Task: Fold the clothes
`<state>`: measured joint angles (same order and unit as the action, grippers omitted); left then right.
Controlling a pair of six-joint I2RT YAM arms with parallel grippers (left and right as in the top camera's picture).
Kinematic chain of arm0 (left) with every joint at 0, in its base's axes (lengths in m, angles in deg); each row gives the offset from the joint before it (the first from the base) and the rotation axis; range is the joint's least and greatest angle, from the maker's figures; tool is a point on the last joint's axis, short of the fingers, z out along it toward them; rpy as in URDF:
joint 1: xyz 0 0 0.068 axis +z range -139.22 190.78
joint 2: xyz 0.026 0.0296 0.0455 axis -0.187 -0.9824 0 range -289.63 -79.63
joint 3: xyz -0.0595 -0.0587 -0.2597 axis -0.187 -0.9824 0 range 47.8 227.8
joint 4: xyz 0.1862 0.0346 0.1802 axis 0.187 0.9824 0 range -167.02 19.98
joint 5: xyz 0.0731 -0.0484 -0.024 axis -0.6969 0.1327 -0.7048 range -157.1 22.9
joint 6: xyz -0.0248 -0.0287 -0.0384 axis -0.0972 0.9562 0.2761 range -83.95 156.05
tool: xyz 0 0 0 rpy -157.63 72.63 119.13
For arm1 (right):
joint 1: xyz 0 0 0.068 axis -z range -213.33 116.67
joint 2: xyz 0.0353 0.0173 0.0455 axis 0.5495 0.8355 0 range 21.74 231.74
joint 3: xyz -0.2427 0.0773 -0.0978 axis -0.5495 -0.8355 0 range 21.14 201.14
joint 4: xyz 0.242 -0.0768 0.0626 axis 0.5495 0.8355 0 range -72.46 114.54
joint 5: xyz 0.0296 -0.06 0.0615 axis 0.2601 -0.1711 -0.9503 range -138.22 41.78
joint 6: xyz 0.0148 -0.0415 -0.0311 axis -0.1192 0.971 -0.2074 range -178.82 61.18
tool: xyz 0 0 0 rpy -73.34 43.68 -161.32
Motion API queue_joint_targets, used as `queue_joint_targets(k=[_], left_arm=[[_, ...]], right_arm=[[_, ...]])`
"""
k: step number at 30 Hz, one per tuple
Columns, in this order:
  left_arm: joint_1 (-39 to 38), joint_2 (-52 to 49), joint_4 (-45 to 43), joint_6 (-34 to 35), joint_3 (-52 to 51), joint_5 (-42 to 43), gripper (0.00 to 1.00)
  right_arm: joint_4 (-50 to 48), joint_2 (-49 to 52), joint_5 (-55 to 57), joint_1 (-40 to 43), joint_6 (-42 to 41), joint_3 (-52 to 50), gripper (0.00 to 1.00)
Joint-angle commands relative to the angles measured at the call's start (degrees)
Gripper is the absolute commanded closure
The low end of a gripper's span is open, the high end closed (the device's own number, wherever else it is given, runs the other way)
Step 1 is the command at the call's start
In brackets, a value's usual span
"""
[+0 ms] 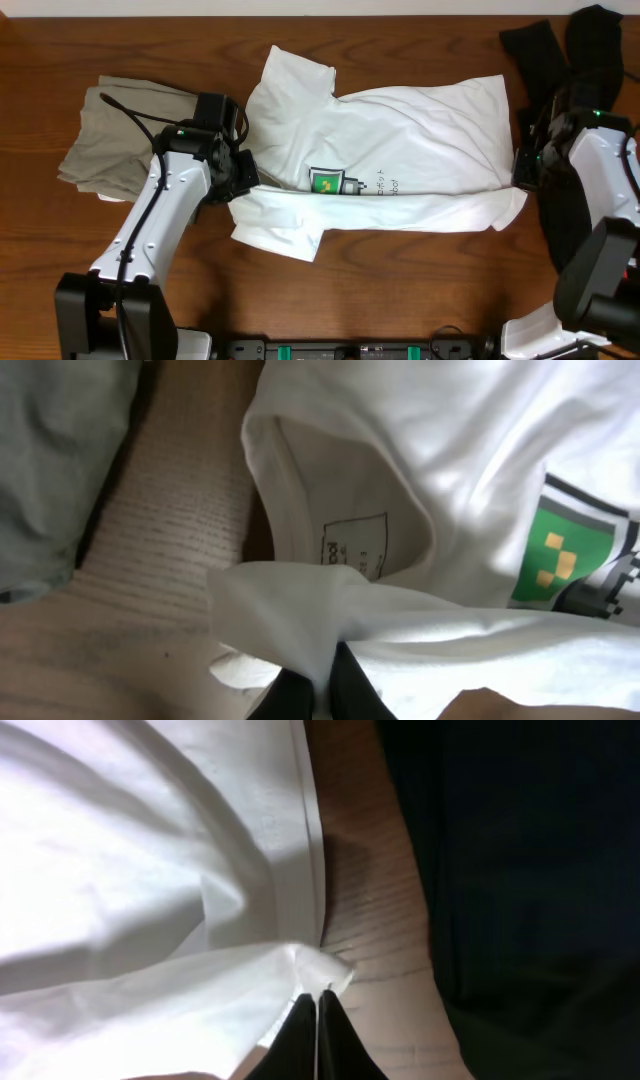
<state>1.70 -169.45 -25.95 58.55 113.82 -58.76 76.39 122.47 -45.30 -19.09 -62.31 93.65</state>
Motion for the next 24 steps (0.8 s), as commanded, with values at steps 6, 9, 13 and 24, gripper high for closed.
queue_joint_targets(k=[6,9,13,24], left_arm=[[0.0,0.0,0.0,0.8,0.1,-1.3,0.94],[0.0,0.0,0.0,0.8,0.1,-1.3,0.94],[0.0,0.0,0.1,0.8,0.1,-1.3,0.94],[0.0,0.0,0.3,0.8,0.1,-1.3,0.94]], right_arm=[[0.5,0.5,-0.4,0.4,-0.7,-0.2,0.92],[1.8,0.5,-0.4,0.6,-0.8,-0.2,0.33],[1.5,0.5,-0.4,1.9,-0.7,-0.4,0.28],[-5.5,0.5,-8.1,3.9,-0.5,-6.7,0.39]])
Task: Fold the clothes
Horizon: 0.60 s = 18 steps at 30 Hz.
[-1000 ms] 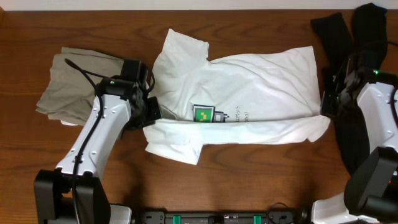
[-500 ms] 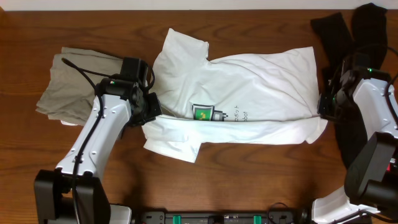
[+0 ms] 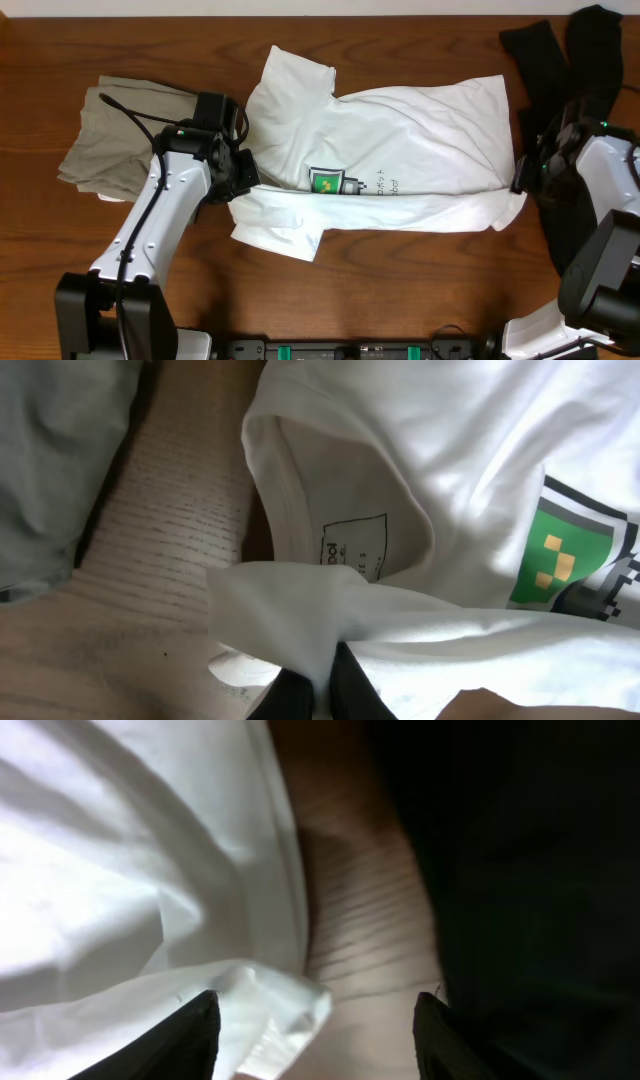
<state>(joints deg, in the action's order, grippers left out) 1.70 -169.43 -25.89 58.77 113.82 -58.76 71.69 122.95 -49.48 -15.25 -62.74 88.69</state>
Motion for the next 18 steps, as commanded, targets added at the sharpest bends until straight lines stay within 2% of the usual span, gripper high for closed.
queue_joint_targets(k=[1,7,9,12,14,15,16,18], left_arm=[[0.0,0.0,0.2,0.6,0.1,-1.3,0.94],[0.0,0.0,0.2,0.6,0.1,-1.3,0.94],[0.0,0.0,0.2,0.6,0.1,-1.3,0.94],[0.0,0.0,0.6,0.6,0.1,-1.3,0.94],[0.0,0.0,0.8,0.6,0.1,-1.3,0.94],[0.0,0.0,0.8,0.6,0.1,-1.3,0.94],[0.0,0.0,0.8,0.6,0.1,-1.3,0.94],[0.0,0.0,0.8,0.6,0.1,-1.3,0.94]], right_arm=[[-1.4,0.1,-5.2,0.0,0.0,-2.3,0.39],[-3.4,0.1,-7.6,0.1,1.0,-4.4,0.41],[-4.1,0.1,-7.5,0.1,1.0,-4.8,0.46],[-5.3,0.1,-7.6,0.1,1.0,-5.2,0.59],[-5.9,0.1,-7.6,0.1,1.0,-5.3,0.75],[-6.2,0.1,-7.6,0.1,1.0,-5.3,0.91],[-6.3,0.1,-7.6,0.1,1.0,-5.3,0.97],[-6.6,0.0,-7.6,0.1,1.0,-5.3,0.99]])
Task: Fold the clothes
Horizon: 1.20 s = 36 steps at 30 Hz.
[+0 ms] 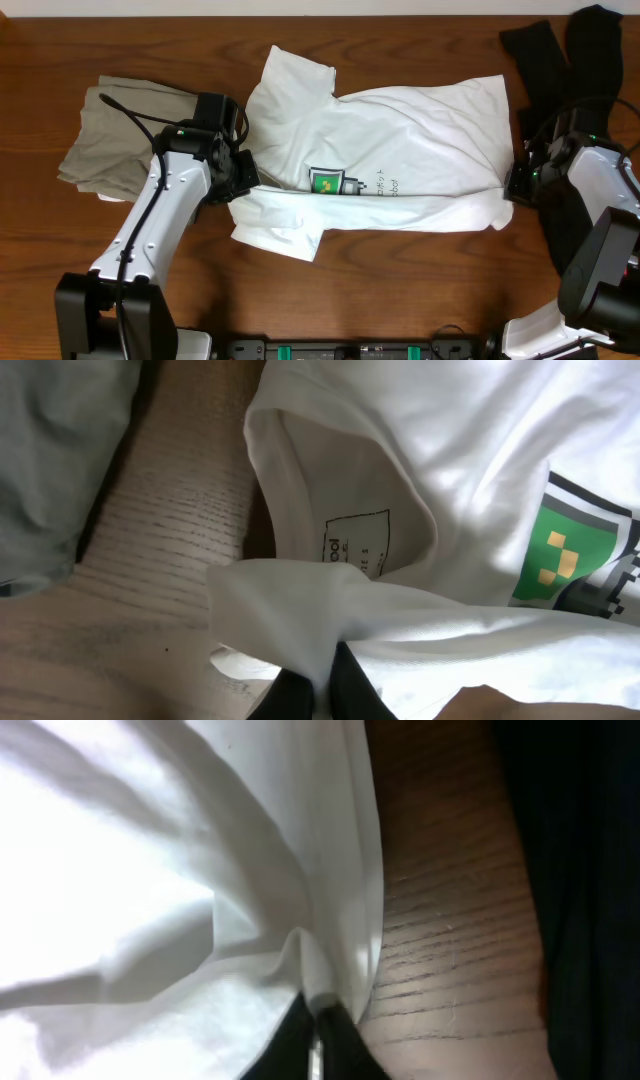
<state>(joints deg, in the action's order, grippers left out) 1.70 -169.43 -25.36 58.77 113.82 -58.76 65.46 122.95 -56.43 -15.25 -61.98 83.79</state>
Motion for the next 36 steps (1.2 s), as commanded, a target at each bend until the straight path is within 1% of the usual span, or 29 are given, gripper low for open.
queue_joint_targets(k=[1,6,11,14,17,27,34,36], left_arm=[[0.0,0.0,0.3,0.6,0.1,-1.3,0.94],[0.0,0.0,0.3,0.5,0.1,-1.3,0.94],[0.0,0.0,0.3,0.5,0.1,-1.3,0.94],[0.0,0.0,0.3,0.5,0.1,-1.3,0.94],[0.0,0.0,0.3,0.5,0.1,-1.3,0.94],[0.0,0.0,-0.2,0.6,0.1,-1.3,0.94],[1.3,0.0,-5.5,5.5,0.1,-1.3,0.94],[1.8,0.0,-7.1,7.2,0.1,-1.3,0.94]], right_arm=[[-0.4,-0.1,-0.6,0.1,0.2,-0.3,0.99],[2.6,-2.0,-0.2,0.1,0.3,3.8,0.99],[7.0,-5.9,8.2,0.1,0.3,12.0,0.99],[7.1,-7.0,12.0,0.2,0.3,13.9,0.99],[7.3,-7.0,13.6,0.6,0.5,14.0,0.99],[9.1,-5.1,13.6,0.8,1.1,13.1,0.99],[8.3,-4.7,13.2,0.8,1.1,11.1,0.99],[7.9,-4.7,13.1,0.7,1.1,10.5,0.98]])
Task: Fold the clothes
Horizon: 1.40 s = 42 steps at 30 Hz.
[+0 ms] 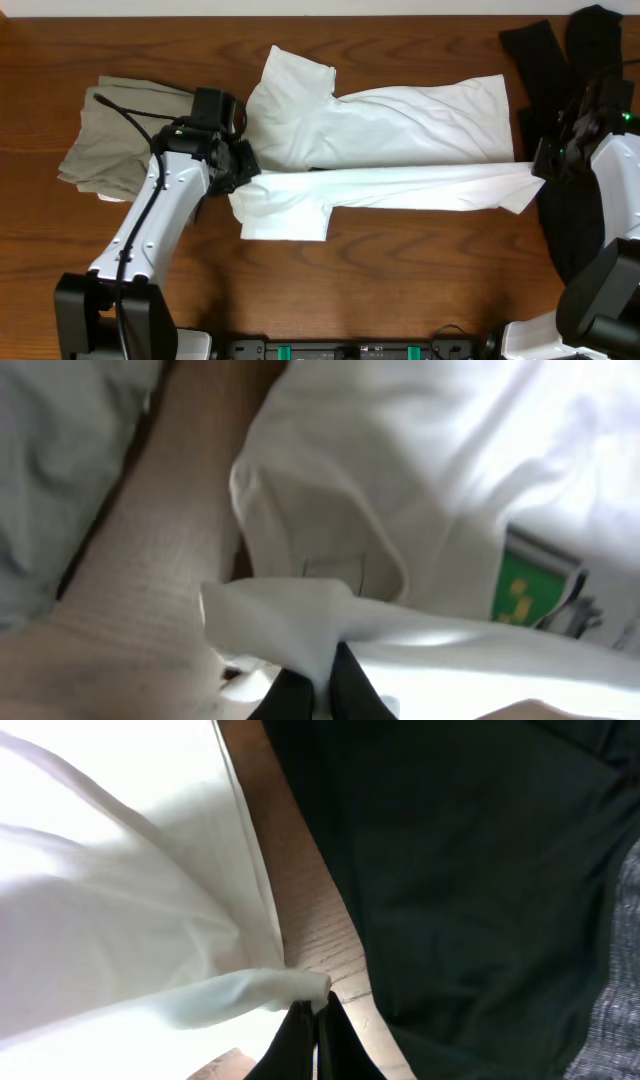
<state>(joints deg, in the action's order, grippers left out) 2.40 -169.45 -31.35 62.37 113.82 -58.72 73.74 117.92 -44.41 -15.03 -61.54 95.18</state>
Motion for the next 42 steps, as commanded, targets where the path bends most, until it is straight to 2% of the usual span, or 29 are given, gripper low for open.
queue_joint_targets(k=[1,13,24,31,34,42], left_arm=[[1.4,0.0,-2.0,4.5,0.1,-1.4,0.94],[1.7,0.0,-5.8,5.7,0.1,-1.4,0.94],[1.7,0.0,-5.9,5.7,0.1,-1.4,0.94],[1.7,0.0,-5.6,5.7,0.1,-1.4,0.94],[1.7,0.0,-5.6,5.7,0.1,-1.4,0.94],[1.7,0.0,-5.4,5.7,0.1,-1.4,0.94]], right_arm=[[-0.7,0.4,0.8,0.5,0.7,-1.2,0.98],[-8.9,0.5,-4.7,0.5,3.0,-8.6,0.97],[-9.2,0.5,-6.9,0.5,3.0,-9.0,0.97],[-5.0,0.5,-8.8,0.5,1.9,-9.7,0.96],[-6.0,0.5,-8.9,0.5,1.9,-11.2,0.92],[-12.3,0.5,-13.3,0.5,1.9,-16.2,0.92]])
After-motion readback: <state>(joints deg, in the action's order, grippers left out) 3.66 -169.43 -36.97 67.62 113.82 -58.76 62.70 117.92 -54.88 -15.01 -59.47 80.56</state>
